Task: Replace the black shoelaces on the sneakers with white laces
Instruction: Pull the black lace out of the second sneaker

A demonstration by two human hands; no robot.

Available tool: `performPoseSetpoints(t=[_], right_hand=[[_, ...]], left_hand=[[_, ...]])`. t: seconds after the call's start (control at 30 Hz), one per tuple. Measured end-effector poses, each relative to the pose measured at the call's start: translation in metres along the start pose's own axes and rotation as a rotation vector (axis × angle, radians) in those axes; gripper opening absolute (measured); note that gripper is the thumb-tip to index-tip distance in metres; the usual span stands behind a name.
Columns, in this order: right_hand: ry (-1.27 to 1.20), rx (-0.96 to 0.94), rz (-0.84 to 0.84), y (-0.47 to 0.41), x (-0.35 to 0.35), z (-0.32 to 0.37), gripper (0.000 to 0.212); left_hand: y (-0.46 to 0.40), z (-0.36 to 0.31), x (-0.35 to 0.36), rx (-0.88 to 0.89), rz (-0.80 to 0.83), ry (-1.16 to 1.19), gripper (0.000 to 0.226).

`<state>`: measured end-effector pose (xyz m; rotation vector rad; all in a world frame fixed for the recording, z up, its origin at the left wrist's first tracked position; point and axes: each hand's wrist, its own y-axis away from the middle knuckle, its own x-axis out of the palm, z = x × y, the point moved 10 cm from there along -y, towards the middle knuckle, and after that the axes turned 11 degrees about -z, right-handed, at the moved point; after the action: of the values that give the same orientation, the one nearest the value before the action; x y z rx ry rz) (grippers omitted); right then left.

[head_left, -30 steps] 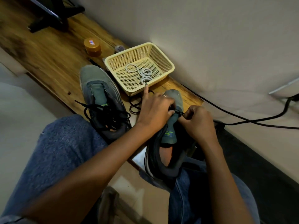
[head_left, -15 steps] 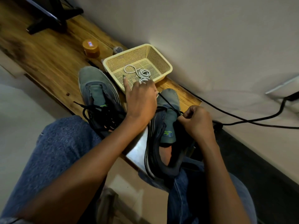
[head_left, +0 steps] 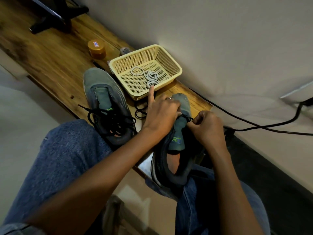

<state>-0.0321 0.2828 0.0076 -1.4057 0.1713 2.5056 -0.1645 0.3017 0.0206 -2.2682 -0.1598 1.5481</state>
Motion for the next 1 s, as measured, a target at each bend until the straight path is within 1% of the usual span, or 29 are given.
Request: performPoseSetpoints(t=[0.07, 0.17, 0.23, 0.33, 0.43, 0.47, 0.53, 0.6, 0.73, 0.87, 1.0], right_hand=[[-0.009, 0.039, -0.021, -0.002, -0.001, -0.007, 0.015], [-0.011, 0.063, -0.035, -0.003, -0.002, -0.010, 0.014], [-0.021, 0.052, -0.029, -0.002, -0.002, -0.007, 0.014], [-0.022, 0.026, -0.009, 0.000, -0.001, -0.001, 0.014], [-0.009, 0.006, -0.005, 0.001, -0.001, 0.002, 0.014], [-0.003, -0.001, -0.004, 0.001, -0.001, 0.003, 0.014], [0.014, -0.017, -0.004, 0.001, -0.001, 0.005, 0.014], [0.026, -0.035, -0.002, 0.002, 0.000, 0.007, 0.014], [0.023, -0.025, 0.006, 0.003, 0.000, 0.006, 0.014], [-0.005, 0.033, 0.003, 0.001, -0.001, -0.001, 0.013], [-0.016, 0.062, -0.018, -0.001, -0.006, -0.006, 0.013]], left_hand=[[-0.003, 0.007, -0.008, -0.053, -0.057, 0.011, 0.016], [-0.011, 0.036, -0.028, -0.209, -0.169, 0.009, 0.010], [-0.012, 0.050, -0.032, -0.266, -0.169, -0.027, 0.012], [-0.009, 0.044, -0.026, -0.222, -0.119, -0.050, 0.018], [-0.007, 0.023, -0.005, -0.110, 0.010, 0.068, 0.040], [-0.005, 0.017, 0.001, -0.075, 0.052, 0.085, 0.043], [-0.002, 0.009, 0.008, -0.027, 0.078, 0.072, 0.032], [-0.001, 0.006, 0.010, -0.019, 0.062, 0.063, 0.019], [-0.001, 0.003, 0.009, 0.004, 0.053, 0.003, 0.016], [-0.001, 0.005, 0.007, -0.055, 0.040, 0.106, 0.018], [-0.010, 0.030, -0.011, -0.167, -0.082, 0.192, 0.009]])
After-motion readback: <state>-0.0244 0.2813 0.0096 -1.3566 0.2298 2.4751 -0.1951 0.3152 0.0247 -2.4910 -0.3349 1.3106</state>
